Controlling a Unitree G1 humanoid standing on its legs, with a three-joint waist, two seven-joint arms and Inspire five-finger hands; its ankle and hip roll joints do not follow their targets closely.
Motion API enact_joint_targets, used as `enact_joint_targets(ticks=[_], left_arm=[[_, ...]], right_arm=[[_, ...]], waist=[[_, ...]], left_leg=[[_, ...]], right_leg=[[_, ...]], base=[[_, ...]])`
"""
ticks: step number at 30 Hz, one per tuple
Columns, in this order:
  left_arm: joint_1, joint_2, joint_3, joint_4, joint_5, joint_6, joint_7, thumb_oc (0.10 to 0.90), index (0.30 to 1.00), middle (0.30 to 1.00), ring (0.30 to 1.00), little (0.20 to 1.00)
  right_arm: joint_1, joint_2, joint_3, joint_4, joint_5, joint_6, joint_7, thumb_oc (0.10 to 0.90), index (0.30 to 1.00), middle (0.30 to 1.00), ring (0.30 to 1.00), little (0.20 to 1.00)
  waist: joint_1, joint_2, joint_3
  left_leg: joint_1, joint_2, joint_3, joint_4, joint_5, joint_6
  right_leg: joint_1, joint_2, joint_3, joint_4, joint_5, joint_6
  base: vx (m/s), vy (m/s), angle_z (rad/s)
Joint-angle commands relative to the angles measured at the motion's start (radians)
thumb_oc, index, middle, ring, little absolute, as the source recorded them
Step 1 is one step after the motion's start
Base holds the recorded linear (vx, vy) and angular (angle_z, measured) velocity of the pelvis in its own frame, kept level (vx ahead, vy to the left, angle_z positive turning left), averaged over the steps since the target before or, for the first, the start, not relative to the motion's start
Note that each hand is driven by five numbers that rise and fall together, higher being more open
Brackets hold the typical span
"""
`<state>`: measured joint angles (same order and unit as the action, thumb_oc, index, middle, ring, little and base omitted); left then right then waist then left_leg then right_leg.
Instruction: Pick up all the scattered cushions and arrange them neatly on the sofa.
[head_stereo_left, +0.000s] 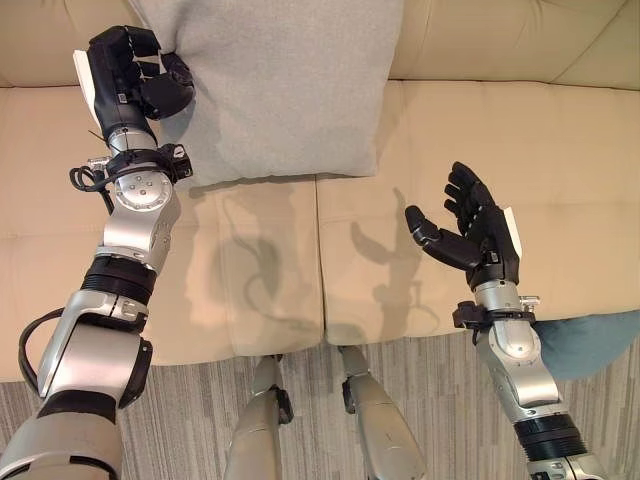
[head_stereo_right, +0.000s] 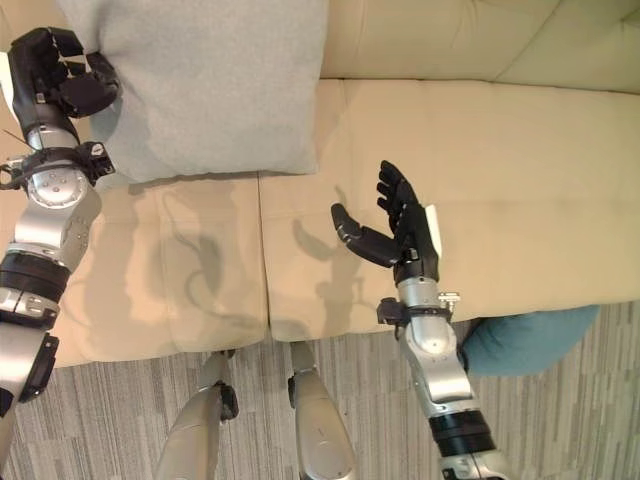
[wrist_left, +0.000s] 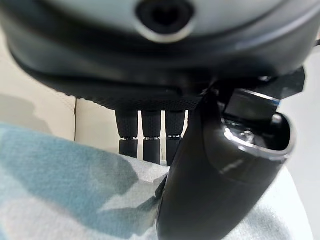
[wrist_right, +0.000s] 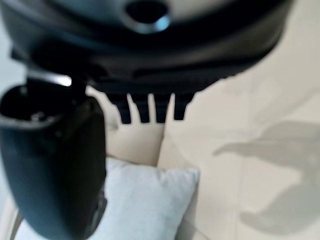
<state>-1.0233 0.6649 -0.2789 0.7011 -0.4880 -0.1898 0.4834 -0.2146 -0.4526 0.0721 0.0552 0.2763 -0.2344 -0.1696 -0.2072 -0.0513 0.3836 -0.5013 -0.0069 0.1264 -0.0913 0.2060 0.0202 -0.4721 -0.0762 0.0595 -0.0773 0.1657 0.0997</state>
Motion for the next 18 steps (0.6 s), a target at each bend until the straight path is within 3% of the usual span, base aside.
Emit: enact_joint_targets(ticks=[1, 9, 14, 18], left_arm=[[-0.227, 0.014, -0.007, -0.046, 0.037, -0.132, -0.045, 0.800, 0.900, 0.900, 0.900, 0.900], [-0.046, -0.028, 0.062, -0.116, 0.027, -0.128, -0.086, 0.800, 0.900, 0.900, 0.900, 0.900], [0.085, 0.053, 0.115, -0.092, 0.063, -0.093, -0.137, 0.800, 0.900, 0.900, 0.900, 0.900], [0.313, 0.043, 0.228, -0.165, 0.054, -0.088, -0.157, 0.800, 0.900, 0.900, 0.900, 0.900]], right_arm=[[0.029, -0.076, -0.078, -0.095, -0.021, -0.100, 0.004, 0.800, 0.900, 0.900, 0.900, 0.900], [0.052, -0.061, -0.087, -0.099, -0.044, -0.078, 0.006, 0.800, 0.900, 0.900, 0.900, 0.900], [0.100, -0.062, -0.098, -0.125, -0.044, -0.069, 0.042, 0.800, 0.900, 0.900, 0.900, 0.900], [0.193, -0.047, -0.107, -0.157, -0.086, -0.054, 0.059, 0.800, 0.900, 0.900, 0.900, 0.900]], waist=[[-0.014, 0.041, -0.100], [0.008, 0.044, -0.123], [0.027, 0.053, -0.146], [0.050, 0.062, -0.170]], left_leg=[[0.103, -0.017, 0.015, 0.015, -0.185, -0.033], [0.142, -0.014, 0.003, 0.014, -0.190, -0.034], [0.193, -0.007, -0.002, 0.006, -0.191, -0.038], [0.263, -0.001, -0.017, 0.004, -0.192, -0.045]], right_leg=[[0.037, -0.028, -0.039, 0.060, -0.074, 0.083], [0.074, -0.031, -0.053, 0.073, -0.093, 0.077], [0.112, -0.036, -0.062, 0.098, -0.113, 0.073], [0.186, -0.033, -0.089, 0.105, -0.138, 0.061]], base=[[0.00, 0.000, 0.00], [0.00, -0.002, 0.01], [0.02, -0.015, 0.03], [0.03, -0.072, 0.07]])
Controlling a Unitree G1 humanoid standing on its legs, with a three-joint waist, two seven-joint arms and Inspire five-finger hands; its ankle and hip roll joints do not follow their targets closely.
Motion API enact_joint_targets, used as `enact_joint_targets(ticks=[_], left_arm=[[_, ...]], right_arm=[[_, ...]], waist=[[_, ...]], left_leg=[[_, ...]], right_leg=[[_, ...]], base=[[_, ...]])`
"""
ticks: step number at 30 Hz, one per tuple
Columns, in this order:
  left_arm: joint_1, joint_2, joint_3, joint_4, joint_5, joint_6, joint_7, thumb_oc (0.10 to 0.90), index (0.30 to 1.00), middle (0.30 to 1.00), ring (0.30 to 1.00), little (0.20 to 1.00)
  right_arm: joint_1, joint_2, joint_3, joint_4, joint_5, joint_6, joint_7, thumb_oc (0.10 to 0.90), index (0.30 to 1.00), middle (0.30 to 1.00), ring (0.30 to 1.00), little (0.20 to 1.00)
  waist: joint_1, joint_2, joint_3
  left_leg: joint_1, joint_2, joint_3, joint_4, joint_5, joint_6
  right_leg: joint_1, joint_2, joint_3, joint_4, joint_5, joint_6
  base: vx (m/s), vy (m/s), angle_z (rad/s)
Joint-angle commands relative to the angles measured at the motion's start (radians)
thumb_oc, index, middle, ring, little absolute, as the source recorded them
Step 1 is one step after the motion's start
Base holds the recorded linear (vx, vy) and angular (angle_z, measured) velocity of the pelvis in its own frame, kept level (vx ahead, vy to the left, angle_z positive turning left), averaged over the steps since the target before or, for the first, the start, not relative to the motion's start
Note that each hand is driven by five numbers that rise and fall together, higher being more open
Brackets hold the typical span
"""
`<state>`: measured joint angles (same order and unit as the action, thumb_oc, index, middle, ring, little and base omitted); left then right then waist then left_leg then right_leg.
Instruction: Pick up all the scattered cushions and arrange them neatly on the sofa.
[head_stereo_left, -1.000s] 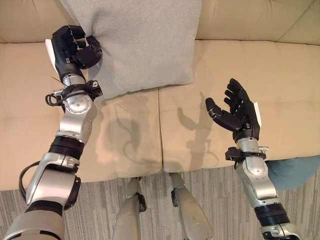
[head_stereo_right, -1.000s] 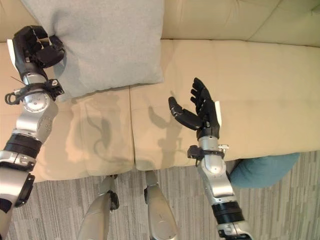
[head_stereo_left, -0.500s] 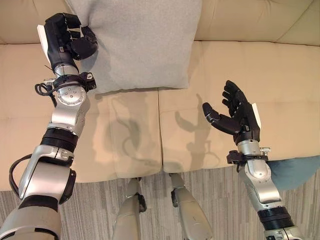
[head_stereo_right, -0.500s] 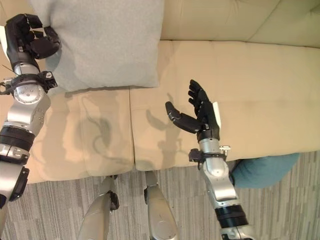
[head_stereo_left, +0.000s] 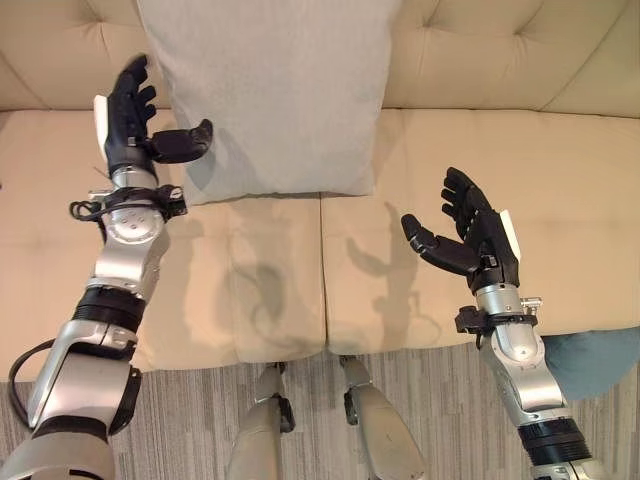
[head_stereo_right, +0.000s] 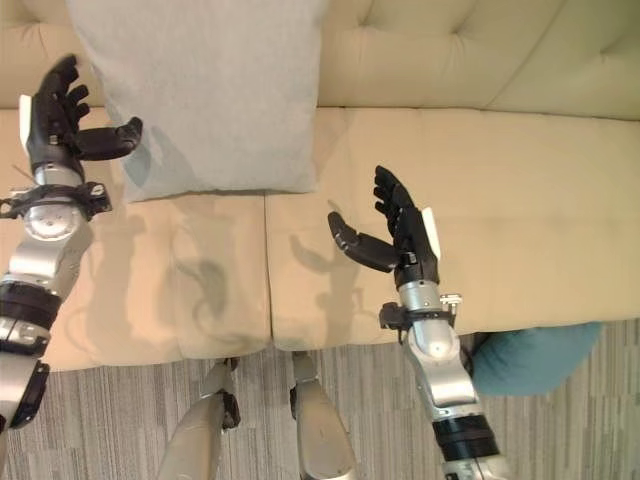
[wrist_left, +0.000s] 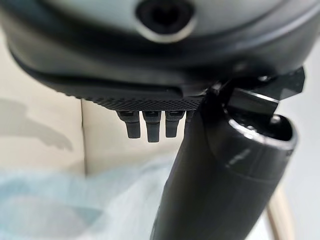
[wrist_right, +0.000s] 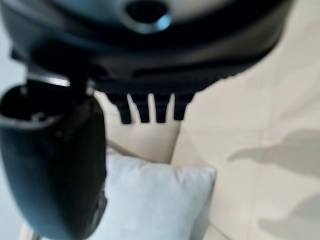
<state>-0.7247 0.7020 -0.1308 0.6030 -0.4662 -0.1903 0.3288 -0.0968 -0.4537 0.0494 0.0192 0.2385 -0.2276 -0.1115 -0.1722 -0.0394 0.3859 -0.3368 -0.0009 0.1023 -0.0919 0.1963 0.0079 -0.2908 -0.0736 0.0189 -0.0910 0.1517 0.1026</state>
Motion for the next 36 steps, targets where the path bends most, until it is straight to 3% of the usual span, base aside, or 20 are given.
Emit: enact_joint_targets(ticks=[1, 2, 7, 9, 13, 19, 21, 24, 25, 26, 30, 35, 36], left_arm=[[0.116, 0.012, 0.094, -0.129, 0.070, -0.085, -0.019, 0.800, 0.900, 0.900, 0.900, 0.900], [0.123, 0.011, 0.098, -0.134, 0.072, -0.084, -0.018, 0.800, 0.900, 0.900, 0.900, 0.900], [0.509, -0.061, 0.132, -0.317, 0.229, -0.083, -0.108, 0.800, 0.900, 0.900, 0.900, 0.900], [0.575, -0.073, 0.125, -0.342, 0.291, -0.079, -0.122, 0.800, 0.900, 0.900, 0.900, 0.900], [0.821, -0.216, 0.062, -0.247, 0.395, -0.051, -0.199, 0.800, 0.900, 0.900, 0.900, 0.900], [0.905, -0.323, 0.037, -0.099, 0.406, -0.027, -0.212, 0.800, 0.900, 0.900, 0.900, 0.900], [0.903, -0.394, 0.019, 0.114, 0.432, 0.002, -0.191, 0.800, 0.900, 0.900, 0.900, 0.900], [0.888, -0.408, 0.017, 0.172, 0.432, 0.005, -0.176, 0.800, 0.900, 0.900, 0.900, 0.900], [0.865, -0.430, 0.020, 0.257, 0.435, 0.016, -0.152, 0.800, 0.900, 0.900, 0.900, 0.900], [0.863, -0.430, 0.020, 0.258, 0.435, 0.015, -0.152, 0.800, 0.900, 0.900, 0.900, 0.900], [0.851, -0.460, 0.029, 0.361, 0.446, 0.028, -0.136, 0.800, 0.900, 0.900, 0.900, 0.900], [0.823, -0.474, 0.017, 0.375, 0.428, 0.028, -0.118, 0.800, 0.900, 0.900, 0.900, 0.900], [0.808, -0.475, 0.007, 0.384, 0.429, 0.035, -0.112, 0.800, 0.900, 0.900, 0.900, 0.900]], right_arm=[[0.093, -0.058, -0.087, -0.114, -0.103, -0.054, -0.001, 0.800, 0.900, 0.900, 0.900, 0.900], [0.095, -0.059, -0.085, -0.114, -0.105, -0.054, -0.002, 0.800, 0.900, 0.900, 0.900, 0.900], [0.145, -0.144, -0.049, -0.027, -0.354, -0.014, -0.006, 0.800, 0.900, 0.900, 0.900, 0.900], [0.159, -0.150, -0.041, -0.002, -0.399, -0.012, -0.006, 0.800, 0.900, 0.900, 0.900, 0.900], [0.165, -0.166, 0.072, 0.163, -0.592, -0.006, 0.001, 0.800, 0.900, 0.900, 0.900, 0.900], [0.163, -0.145, 0.147, 0.311, -0.686, 0.002, -0.023, 0.800, 0.900, 0.900, 0.900, 0.900], [0.151, -0.090, 0.204, 0.499, -0.698, 0.016, -0.053, 0.800, 0.900, 0.900, 0.900, 0.900], [0.142, -0.072, 0.219, 0.559, -0.693, 0.025, -0.064, 0.800, 0.900, 0.900, 0.900, 0.900], [0.125, -0.044, 0.237, 0.671, -0.683, 0.047, -0.091, 0.800, 0.900, 0.900, 0.900, 0.900], [0.123, -0.044, 0.237, 0.672, -0.683, 0.046, -0.091, 0.800, 0.900, 0.900, 0.900, 0.900], [0.096, 0.005, 0.226, 0.841, -0.618, 0.085, -0.100, 0.800, 0.900, 0.900, 0.900, 0.900], [0.057, 0.038, 0.214, 0.958, -0.568, 0.115, -0.108, 0.800, 0.900, 0.900, 0.900, 0.900], [0.039, 0.054, 0.206, 1.026, -0.561, 0.131, -0.120, 0.800, 0.900, 0.900, 0.900, 0.900]], waist=[[0.029, 0.052, -0.184], [0.027, 0.053, -0.185], [0.071, 0.057, -0.234], [0.078, 0.057, -0.245], [0.120, 0.049, -0.291], [0.138, 0.045, -0.296], [0.149, 0.041, -0.281], [0.152, 0.037, -0.271], [0.152, 0.013, -0.246], [0.150, 0.012, -0.249], [0.132, 0.001, -0.272], [0.112, 0.013, -0.275], [0.101, 0.016, -0.276]], left_leg=[[0.117, -0.006, -0.002, 0.005, -0.181, -0.033], [0.119, -0.006, -0.003, 0.005, -0.181, -0.034], [0.182, 0.006, -0.024, 0.006, -0.176, -0.040], [0.196, 0.008, -0.028, 0.006, -0.177, -0.041], [0.245, 0.031, -0.036, 0.005, -0.169, -0.052], [0.264, 0.045, -0.042, 0.005, -0.154, -0.061], [0.250, 0.061, -0.051, 0.019, -0.122, -0.077], [0.234, 0.060, -0.059, 0.045, -0.118, -0.081], [0.219, 0.034, -0.077, 0.171, -0.206, -0.074], [0.212, 0.033, -0.079, 0.175, -0.205, -0.073], [0.289, 0.012, -0.097, 0.334, -0.303, -0.064], [0.365, -0.003, -0.163, 0.340, -0.332, -0.068], [0.402, -0.009, -0.154, 0.261, -0.383, -0.054]], right_leg=[[0.029, -0.031, -0.058, 0.122, -0.134, 0.052], [0.032, -0.031, -0.059, 0.122, -0.135, 0.052], [0.106, -0.016, -0.089, 0.128, -0.163, 0.032], [0.125, -0.010, -0.094, 0.122, -0.167, 0.028], [0.217, 0.018, -0.113, 0.050, -0.169, 0.017], [0.272, 0.038, -0.126, 0.009, -0.177, 0.007], [0.289, 0.052, -0.140, 0.004, -0.200, -0.008], [0.291, 0.051, -0.143, 0.004, -0.199, -0.012], [0.272, 0.028, -0.150, 0.004, -0.174, -0.018], [0.268, 0.028, -0.151, 0.004, -0.172, -0.018], [0.237, 0.014, -0.154, 0.007, -0.136, -0.023], [0.186, 0.021, -0.159, 0.021, -0.103, -0.011], [0.151, 0.016, -0.159, 0.033, -0.081, 0.003]], base=[[0.00, -0.065, 0.21], [-0.01, -0.074, 0.19], [-0.01, -0.081, 0.11], [0.00, -0.107, 0.15], [-0.04, -0.153, 0.09], [-0.07, -0.117, 0.01], [-0.20, -0.131, 0.28], [-0.19, -0.046, 0.22], [-0.29, -0.032, 0.17], [-0.36, -0.033, 0.24], [-0.18, 0.045, 0.13], [-0.18, 0.116, 0.05], [-0.11, 0.095, 0.14]])
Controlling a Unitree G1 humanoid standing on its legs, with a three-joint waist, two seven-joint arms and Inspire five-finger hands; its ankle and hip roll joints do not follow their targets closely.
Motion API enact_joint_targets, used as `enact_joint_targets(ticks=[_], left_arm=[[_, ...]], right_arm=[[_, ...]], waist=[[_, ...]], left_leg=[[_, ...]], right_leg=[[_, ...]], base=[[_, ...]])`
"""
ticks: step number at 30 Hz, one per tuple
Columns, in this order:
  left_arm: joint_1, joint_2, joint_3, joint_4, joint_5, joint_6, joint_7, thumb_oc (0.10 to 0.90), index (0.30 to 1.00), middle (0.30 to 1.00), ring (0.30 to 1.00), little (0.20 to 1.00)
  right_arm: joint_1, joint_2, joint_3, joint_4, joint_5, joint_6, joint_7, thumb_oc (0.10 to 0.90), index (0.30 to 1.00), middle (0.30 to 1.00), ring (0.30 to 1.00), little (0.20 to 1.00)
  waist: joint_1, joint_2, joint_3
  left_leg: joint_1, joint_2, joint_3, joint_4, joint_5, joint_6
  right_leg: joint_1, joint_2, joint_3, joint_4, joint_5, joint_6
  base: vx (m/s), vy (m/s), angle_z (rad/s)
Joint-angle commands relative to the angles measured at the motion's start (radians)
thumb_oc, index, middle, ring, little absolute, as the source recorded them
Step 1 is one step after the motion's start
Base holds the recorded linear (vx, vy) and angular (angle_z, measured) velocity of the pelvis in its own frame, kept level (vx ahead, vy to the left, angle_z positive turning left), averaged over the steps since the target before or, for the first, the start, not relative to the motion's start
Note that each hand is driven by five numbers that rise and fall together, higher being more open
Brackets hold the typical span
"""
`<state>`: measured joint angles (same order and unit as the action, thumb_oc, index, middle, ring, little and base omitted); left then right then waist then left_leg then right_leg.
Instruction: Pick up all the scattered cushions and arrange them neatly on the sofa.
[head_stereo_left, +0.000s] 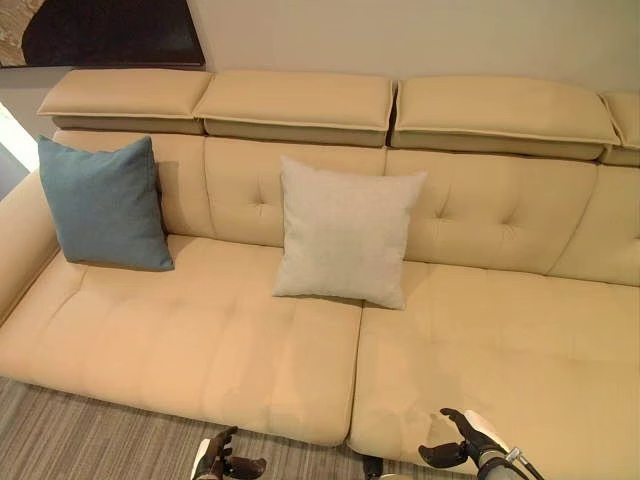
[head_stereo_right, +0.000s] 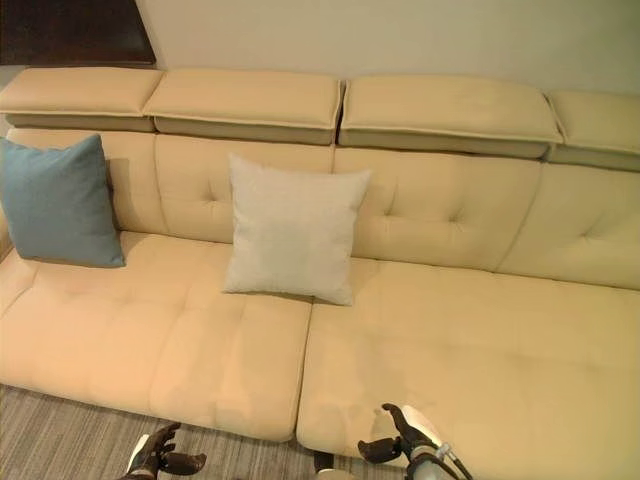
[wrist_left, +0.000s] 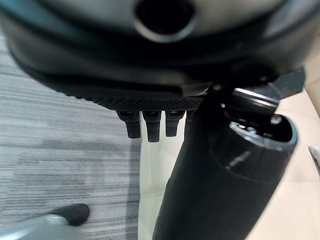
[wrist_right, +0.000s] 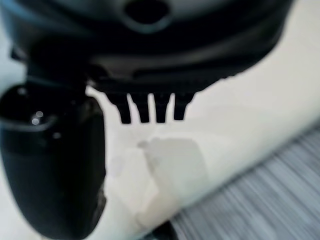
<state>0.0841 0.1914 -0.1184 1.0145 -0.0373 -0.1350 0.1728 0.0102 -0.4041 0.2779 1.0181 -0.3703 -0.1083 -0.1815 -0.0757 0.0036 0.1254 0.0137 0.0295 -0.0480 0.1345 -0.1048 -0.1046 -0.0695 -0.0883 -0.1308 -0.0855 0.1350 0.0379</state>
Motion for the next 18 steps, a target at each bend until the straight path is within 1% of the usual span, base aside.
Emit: enact_joint_targets(ticks=[1, 2, 3, 4, 5, 7, 9, 10, 11, 12, 13, 14, 15, 16, 17, 18], left_arm=[[-0.001, 0.036, -0.005, -0.028, 0.000, -0.020, 0.044, 0.800, 0.900, 0.900, 0.900, 0.900], [-0.015, 0.037, -0.008, -0.019, -0.001, -0.017, 0.048, 0.800, 0.900, 0.900, 0.900, 0.900], [-0.035, 0.038, -0.016, -0.008, 0.002, -0.017, 0.051, 0.800, 0.900, 0.900, 0.900, 0.900], [-0.044, 0.040, -0.016, 0.002, 0.000, -0.016, 0.053, 0.800, 0.900, 0.900, 0.900, 0.900], [-0.044, 0.040, -0.016, 0.002, 0.000, -0.017, 0.053, 0.800, 0.900, 0.900, 0.900, 0.900], [-0.062, 0.044, -0.012, 0.028, 0.001, -0.015, 0.057, 0.800, 0.900, 0.900, 0.900, 0.900], [-0.073, 0.052, -0.009, 0.046, 0.008, -0.012, 0.054, 0.800, 0.900, 0.900, 0.900, 0.900], [-0.086, 0.060, -0.011, 0.065, 0.014, -0.005, 0.054, 0.800, 0.900, 0.900, 0.900, 0.900], [-0.086, 0.060, -0.012, 0.065, 0.014, -0.005, 0.054, 0.800, 0.900, 0.900, 0.900, 0.900], [-0.089, 0.060, -0.012, 0.078, 0.012, -0.002, 0.053, 0.800, 0.900, 0.900, 0.900, 0.900], [-0.085, 0.062, -0.010, 0.083, 0.009, 0.000, 0.052, 0.800, 0.900, 0.900, 0.900, 0.900], [-0.076, 0.059, -0.002, 0.103, 0.004, 0.007, 0.050, 0.800, 0.900, 0.900, 0.900, 0.900], [-0.077, 0.060, -0.002, 0.103, 0.004, 0.007, 0.050, 0.800, 0.900, 0.900, 0.900, 0.900], [-0.074, 0.060, 0.004, 0.120, 0.001, 0.010, 0.050, 0.800, 0.900, 0.900, 0.900, 0.900], [-0.073, 0.060, 0.008, 0.132, -0.001, 0.011, 0.048, 0.800, 0.900, 0.900, 0.900, 0.900], [-0.072, 0.062, 0.006, 0.134, 0.003, 0.012, 0.047, 0.800, 0.900, 0.900, 0.900, 0.900]], right_arm=[[-0.069, 0.005, -0.022, 0.028, 0.047, 0.011, -0.050, 0.800, 0.900, 0.900, 0.900, 0.900], [-0.077, 0.015, -0.030, 0.053, 0.056, 0.019, -0.056, 0.800, 0.900, 0.900, 0.900, 0.900], [-0.092, 0.035, -0.030, 0.103, 0.064, 0.032, -0.058, 0.800, 0.900, 0.900, 0.900, 0.900], [-0.100, 0.039, -0.025, 0.116, 0.059, 0.039, -0.064, 0.800, 0.900, 0.900, 0.900, 0.900], [-0.101, 0.039, -0.025, 0.116, 0.059, 0.039, -0.064, 0.800, 0.900, 0.900, 0.900, 0.900], [-0.110, 0.052, -0.019, 0.136, 0.049, 0.051, -0.063, 0.800, 0.900, 0.900, 0.900, 0.900], [-0.121, 0.060, -0.016, 0.144, 0.043, 0.060, -0.057, 0.800, 0.900, 0.900, 0.900, 0.900], [-0.129, 0.063, -0.012, 0.154, 0.048, 0.066, -0.058, 0.800, 0.900, 0.900, 0.900, 0.900], [-0.129, 0.063, -0.012, 0.154, 0.048, 0.066, -0.058, 0.800, 0.900, 0.900, 0.900, 0.900], [-0.125, 0.063, -0.013, 0.160, 0.052, 0.066, -0.057, 0.800, 0.900, 0.900, 0.900, 0.900], [-0.122, 0.065, -0.016, 0.167, 0.057, 0.067, -0.056, 0.800, 0.900, 0.900, 0.900, 0.900], [-0.115, 0.069, -0.027, 0.181, 0.078, 0.066, -0.052, 0.800, 0.900, 0.900, 0.900, 0.900], [-0.115, 0.070, -0.027, 0.181, 0.078, 0.066, -0.052, 0.800, 0.900, 0.900, 0.900, 0.900], [-0.112, 0.077, -0.032, 0.191, 0.085, 0.066, -0.051, 0.800, 0.900, 0.900, 0.900, 0.900], [-0.108, 0.084, -0.035, 0.200, 0.088, 0.067, -0.050, 0.800, 0.900, 0.900, 0.900, 0.900], [-0.104, 0.089, -0.033, 0.203, 0.087, 0.066, -0.051, 0.800, 0.900, 0.900, 0.900, 0.900]], waist=[[0.005, -0.027, -0.016], [0.004, -0.029, -0.014], [0.005, -0.036, -0.004], [0.008, -0.042, 0.003], [0.008, -0.043, 0.004], [0.018, -0.054, 0.024], [0.024, -0.060, 0.050], [0.028, -0.060, 0.065], [0.030, -0.060, 0.066], [0.038, -0.056, 0.072], [0.046, -0.055, 0.067], [0.060, -0.041, 0.055], [0.060, -0.042, 0.053], [0.069, -0.035, 0.045], [0.076, -0.035, 0.031], [0.085, -0.039, 0.021]], left_leg=[[0.053, -0.039, -0.003, 0.032, -0.081, 0.059], [0.062, -0.051, -0.004, -0.004, -0.101, 0.070], [0.066, -0.076, -0.012, -0.040, -0.114, 0.089], [0.066, -0.088, -0.016, -0.053, -0.115, 0.098], [0.066, -0.089, -0.015, -0.054, -0.114, 0.098], [0.064, -0.105, -0.022, -0.077, -0.101, 0.109], [0.045, -0.108, -0.014, -0.071, -0.085, 0.119], [0.018, -0.104, -0.005, -0.065, -0.064, 0.128], [0.019, -0.104, -0.004, -0.064, -0.064, 0.128], [0.006, -0.103, 0.003, -0.062, -0.055, 0.135], [-0.004, -0.101, 0.010, -0.065, -0.044, 0.139], [-0.015, -0.085, 0.018, -0.082, -0.026, 0.149], [-0.018, -0.086, 0.018, -0.083, -0.024, 0.149], [-0.025, -0.076, 0.025, -0.093, -0.013, 0.151], [-0.031, -0.073, 0.030, -0.103, -0.004, 0.148], [-0.040, -0.073, 0.035, -0.105, 0.000, 0.147]], right_leg=[[-0.070, 0.031, -0.008, 0.028, -0.065, 0.068], [-0.088, 0.024, -0.005, 0.031, -0.049, 0.077], [-0.117, 0.011, -0.005, 0.036, -0.024, 0.093], [-0.133, 0.005, -0.005, 0.036, -0.012, 0.102], [-0.133, 0.005, -0.004, 0.037, -0.012, 0.102], [-0.159, -0.008, -0.012, 0.044, -0.003, 0.121], [-0.188, -0.029, -0.022, 0.084, 0.001, 0.139], [-0.190, -0.028, -0.007, 0.145, -0.037, 0.133], [-0.191, -0.028, -0.006, 0.148, -0.039, 0.133], [-0.172, -0.021, -0.001, 0.198, -0.068, 0.122], [-0.159, -0.023, -0.004, 0.239, -0.090, 0.111], [-0.130, -0.019, -0.005, 0.339, -0.144, 0.091], [-0.133, -0.020, -0.004, 0.338, -0.142, 0.091], [-0.114, -0.019, -0.003, 0.393, -0.167, 0.088], [-0.090, -0.020, -0.001, 0.394, -0.180, 0.087], [-0.054, -0.024, -0.004, 0.364, -0.187, 0.089]], base=[[-0.19, 0.167, 0.13], [-0.22, 0.191, 0.10], [-0.31, 0.248, -0.02], [-0.24, 0.177, -0.13], [-0.17, 0.113, -0.18], [-0.25, 0.133, -0.17], [-0.37, 0.101, -0.31], [-0.34, 0.070, -0.31], [-0.32, 0.063, -0.27], [-0.18, 0.042, -0.35], [-0.31, 0.062, -0.22], [-0.21, 0.037, -0.23], [-0.21, 0.018, -0.30], [-0.10, -0.023, -0.36], [-0.12, -0.050, -0.27], [-0.08, -0.116, -0.18]])
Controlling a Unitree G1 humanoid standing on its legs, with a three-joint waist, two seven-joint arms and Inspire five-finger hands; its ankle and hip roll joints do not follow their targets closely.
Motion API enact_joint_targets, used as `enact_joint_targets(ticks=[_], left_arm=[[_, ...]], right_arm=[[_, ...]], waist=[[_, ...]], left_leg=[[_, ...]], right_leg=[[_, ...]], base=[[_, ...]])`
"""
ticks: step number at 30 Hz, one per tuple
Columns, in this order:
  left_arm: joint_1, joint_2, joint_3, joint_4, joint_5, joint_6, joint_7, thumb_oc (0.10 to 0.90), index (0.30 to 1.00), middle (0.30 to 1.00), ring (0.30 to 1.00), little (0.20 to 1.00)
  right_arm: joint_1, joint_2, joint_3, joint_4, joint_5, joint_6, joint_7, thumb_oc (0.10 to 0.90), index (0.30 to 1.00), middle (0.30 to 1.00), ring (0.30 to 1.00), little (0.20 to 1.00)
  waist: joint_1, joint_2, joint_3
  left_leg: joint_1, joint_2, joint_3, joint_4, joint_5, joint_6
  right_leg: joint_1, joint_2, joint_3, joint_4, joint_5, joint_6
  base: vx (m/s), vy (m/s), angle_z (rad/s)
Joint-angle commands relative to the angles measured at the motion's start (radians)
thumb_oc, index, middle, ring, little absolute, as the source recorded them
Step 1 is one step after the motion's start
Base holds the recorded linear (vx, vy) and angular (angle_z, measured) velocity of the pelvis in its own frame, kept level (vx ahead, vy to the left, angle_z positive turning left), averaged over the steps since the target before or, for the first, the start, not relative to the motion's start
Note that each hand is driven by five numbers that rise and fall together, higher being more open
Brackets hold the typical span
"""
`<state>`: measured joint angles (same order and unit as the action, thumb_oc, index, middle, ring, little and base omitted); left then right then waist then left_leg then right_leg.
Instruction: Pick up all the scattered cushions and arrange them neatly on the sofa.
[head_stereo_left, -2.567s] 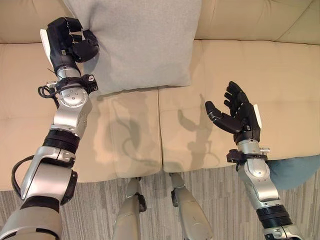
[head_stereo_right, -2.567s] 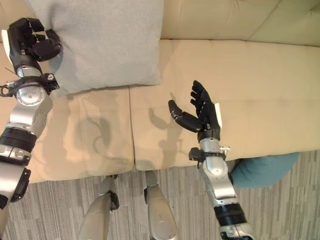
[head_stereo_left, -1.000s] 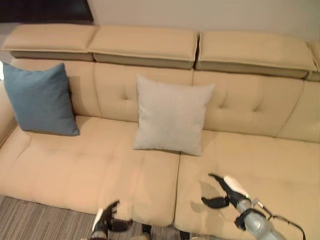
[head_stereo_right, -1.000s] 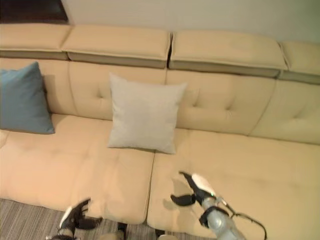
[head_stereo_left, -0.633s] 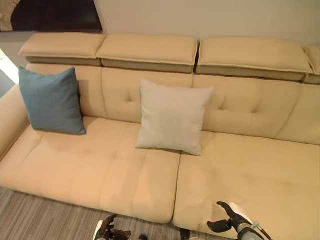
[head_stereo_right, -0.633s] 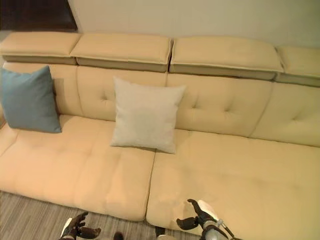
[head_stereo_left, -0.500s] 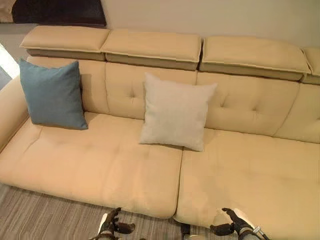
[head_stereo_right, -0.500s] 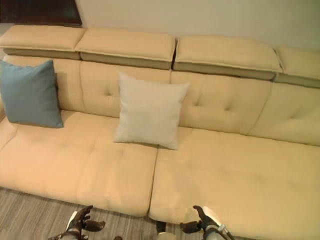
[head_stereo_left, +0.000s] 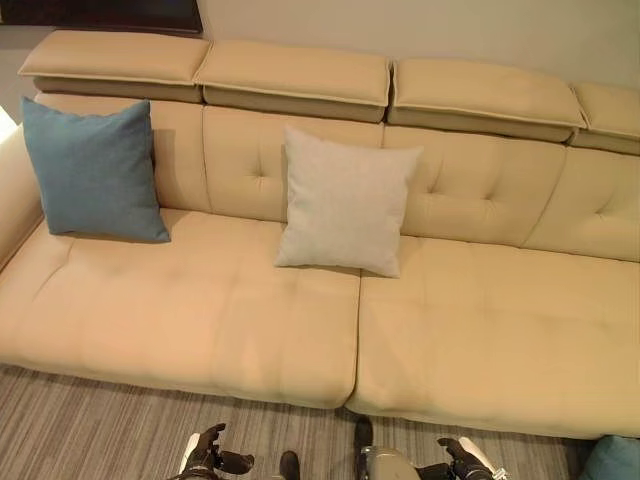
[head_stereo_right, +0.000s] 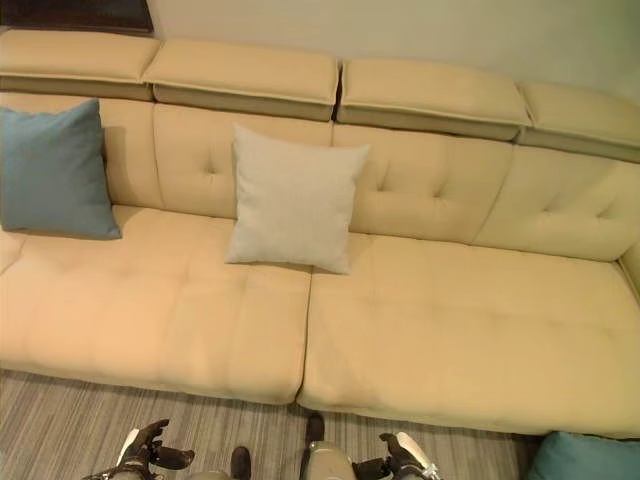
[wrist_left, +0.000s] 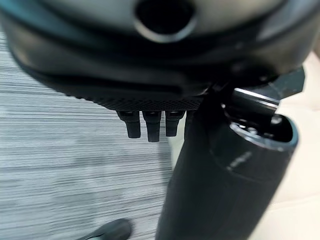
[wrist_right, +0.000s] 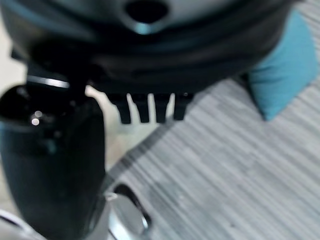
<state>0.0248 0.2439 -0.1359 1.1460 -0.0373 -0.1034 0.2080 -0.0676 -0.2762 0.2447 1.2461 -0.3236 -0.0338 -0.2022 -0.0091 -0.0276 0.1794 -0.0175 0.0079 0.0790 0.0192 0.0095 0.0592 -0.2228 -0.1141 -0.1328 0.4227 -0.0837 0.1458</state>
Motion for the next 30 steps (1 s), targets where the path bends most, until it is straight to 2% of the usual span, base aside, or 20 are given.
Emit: enact_joint_targets(ticks=[1, 2, 6, 7, 9, 15, 17, 18, 20, 21, 22, 26, 28, 30], left_arm=[[-0.008, 0.007, 0.021, 0.009, 0.006, -0.018, 0.014, 0.800, 0.900, 0.900, 0.900, 0.900], [-0.011, 0.009, 0.023, 0.014, 0.005, -0.017, 0.012, 0.800, 0.900, 0.900, 0.900, 0.900], [-0.011, 0.009, 0.023, 0.014, 0.005, -0.017, 0.012, 0.800, 0.900, 0.900, 0.900, 0.900], [-0.019, -0.002, 0.004, 0.015, 0.005, -0.016, 0.020, 0.800, 0.900, 0.900, 0.900, 0.900], [-0.038, -0.012, -0.016, 0.019, 0.014, -0.010, 0.016, 0.800, 0.900, 0.900, 0.900, 0.900], [-0.048, -0.036, -0.039, 0.010, 0.006, -0.005, 0.007, 0.800, 0.900, 0.900, 0.900, 0.900], [-0.053, -0.042, -0.051, 0.011, 0.006, -0.005, 0.008, 0.800, 0.900, 0.900, 0.900, 0.900], [-0.059, -0.045, -0.056, 0.010, 0.002, -0.007, 0.009, 0.800, 0.900, 0.900, 0.900, 0.900], [-0.069, -0.053, -0.062, 0.011, -0.013, -0.012, 0.013, 0.800, 0.900, 0.900, 0.900, 0.900], [-0.079, -0.058, -0.064, 0.014, -0.019, -0.016, 0.015, 0.800, 0.900, 0.900, 0.900, 0.900], [-0.083, -0.059, -0.066, 0.016, -0.021, -0.016, 0.013, 0.800, 0.900, 0.900, 0.900, 0.900], [-0.108, -0.057, -0.084, 0.015, -0.010, -0.017, 0.011, 0.800, 0.900, 0.900, 0.900, 0.900], [-0.124, -0.048, -0.102, 0.016, 0.015, -0.020, 0.008, 0.800, 0.900, 0.900, 0.900, 0.900], [-0.137, -0.037, -0.111, 0.012, 0.033, -0.023, 0.008, 0.800, 0.900, 0.900, 0.900, 0.900]], right_arm=[[-0.024, -0.034, -0.001, -0.022, 0.043, -0.007, -0.032, 0.800, 0.900, 0.900, 0.900, 0.900], [-0.021, -0.026, -0.003, -0.021, 0.054, -0.007, -0.032, 0.800, 0.900, 0.900, 0.900, 0.900], [-0.021, -0.026, -0.003, -0.021, 0.054, -0.007, -0.032, 0.800, 0.900, 0.900, 0.900, 0.900], [-0.033, -0.029, 0.004, -0.036, 0.079, -0.012, -0.040, 0.800, 0.900, 0.900, 0.900, 0.900], [-0.032, -0.028, -0.001, -0.027, 0.099, -0.011, -0.043, 0.800, 0.900, 0.900, 0.900, 0.900], [-0.021, -0.024, -0.006, 0.012, 0.109, 0.001, -0.050, 0.800, 0.900, 0.900, 0.900, 0.900], [-0.021, -0.024, -0.006, 0.024, 0.112, 0.005, -0.056, 0.800, 0.900, 0.900, 0.900, 0.900], [-0.023, -0.027, -0.005, 0.029, 0.111, 0.006, -0.059, 0.800, 0.900, 0.900, 0.900, 0.900], [-0.028, -0.031, -0.001, 0.037, 0.107, 0.013, -0.064, 0.800, 0.900, 0.900, 0.900, 0.900], [-0.039, -0.032, 0.000, 0.039, 0.109, 0.018, -0.065, 0.800, 0.900, 0.900, 0.900, 0.900], [-0.044, -0.035, -0.001, 0.038, 0.109, 0.019, -0.065, 0.800, 0.900, 0.900, 0.900, 0.900], [-0.060, -0.041, -0.015, 0.022, 0.128, 0.019, -0.072, 0.800, 0.900, 0.900, 0.900, 0.900], [-0.063, -0.037, -0.010, 0.017, 0.132, 0.024, -0.071, 0.800, 0.900, 0.900, 0.900, 0.900], [-0.063, -0.025, -0.007, 0.018, 0.128, 0.034, -0.070, 0.800, 0.900, 0.900, 0.900, 0.900]], waist=[[0.029, -0.020, -0.042], [0.032, -0.030, -0.056], [0.032, -0.030, -0.056], [0.017, -0.032, -0.057], [0.002, -0.029, -0.054], [-0.012, -0.021, -0.056], [-0.006, -0.022, -0.050], [-0.001, -0.023, -0.044], [0.015, -0.028, -0.036], [0.024, -0.030, -0.038], [0.024, -0.027, -0.040], [0.007, -0.023, -0.043], [-0.004, -0.030, -0.040], [-0.013, -0.042, -0.022]], left_leg=[[-0.019, -0.055, -0.087, 0.007, -0.109, -0.023], [-0.026, -0.054, -0.084, 0.005, -0.102, -0.029], [-0.025, -0.054, -0.085, 0.005, -0.102, -0.029], [-0.036, -0.029, -0.054, 0.036, -0.099, -0.057], [-0.046, -0.021, -0.050, 0.058, -0.093, -0.073], [-0.028, -0.019, -0.053, 0.069, -0.100, -0.078], [-0.032, -0.031, -0.101, 0.090, -0.105, -0.082], [-0.039, -0.043, -0.149, 0.104, -0.108, -0.087], [-0.057, -0.079, -0.273, 0.134, -0.117, -0.096], [-0.060, -0.109, -0.371, 0.143, -0.129, -0.098], [-0.047, -0.117, -0.409, 0.127, -0.139, -0.091], [-0.035, -0.110, -0.394, 0.101, -0.134, -0.077], [-0.037, -0.112, -0.367, 0.085, -0.133, -0.065], [-0.039, -0.115, -0.322, 0.051, -0.119, -0.046]], right_leg=[[0.137, 0.000, -0.008, -0.198, 0.025, -0.024], [0.162, 0.010, 0.000, -0.246, 0.013, -0.022], [0.162, 0.010, 0.000, -0.246, 0.013, -0.022], [0.197, 0.043, 0.041, -0.351, 0.016, -0.036], [0.214, 0.051, 0.039, -0.391, 0.021, -0.051], [0.242, 0.057, 0.044, -0.433, 0.036, -0.056], [0.235, 0.059, 0.066, -0.430, 0.043, -0.059], [0.230, 0.060, 0.080, -0.426, 0.047, -0.060], [0.212, 0.062, 0.120, -0.422, 0.065, -0.057], [0.190, 0.064, 0.160, -0.426, 0.079, -0.049], [0.175, 0.069, 0.186, -0.424, 0.087, -0.044], [0.117, 0.064, 0.222, -0.407, 0.118, -0.023], [0.079, 0.059, 0.244, -0.410, 0.152, 0.002], [0.015, 0.047, 0.242, -0.417, 0.217, 0.042]], base=[[-0.05, -0.150, -0.12], [-0.03, -0.123, -0.17], [-0.01, -0.083, -0.17], [-0.08, -0.321, -0.04], [-0.09, -0.250, -0.02], [-0.02, -0.030, -0.03], [-0.05, 0.041, -0.24], [-0.09, 0.053, -0.63], [-0.12, 0.088, -0.66], [-0.13, 0.141, -0.78], [-0.10, 0.114, -0.64], [-0.11, 0.181, -0.99], [-0.24, 0.235, -0.60], [-0.29, 0.232, -1.43]])
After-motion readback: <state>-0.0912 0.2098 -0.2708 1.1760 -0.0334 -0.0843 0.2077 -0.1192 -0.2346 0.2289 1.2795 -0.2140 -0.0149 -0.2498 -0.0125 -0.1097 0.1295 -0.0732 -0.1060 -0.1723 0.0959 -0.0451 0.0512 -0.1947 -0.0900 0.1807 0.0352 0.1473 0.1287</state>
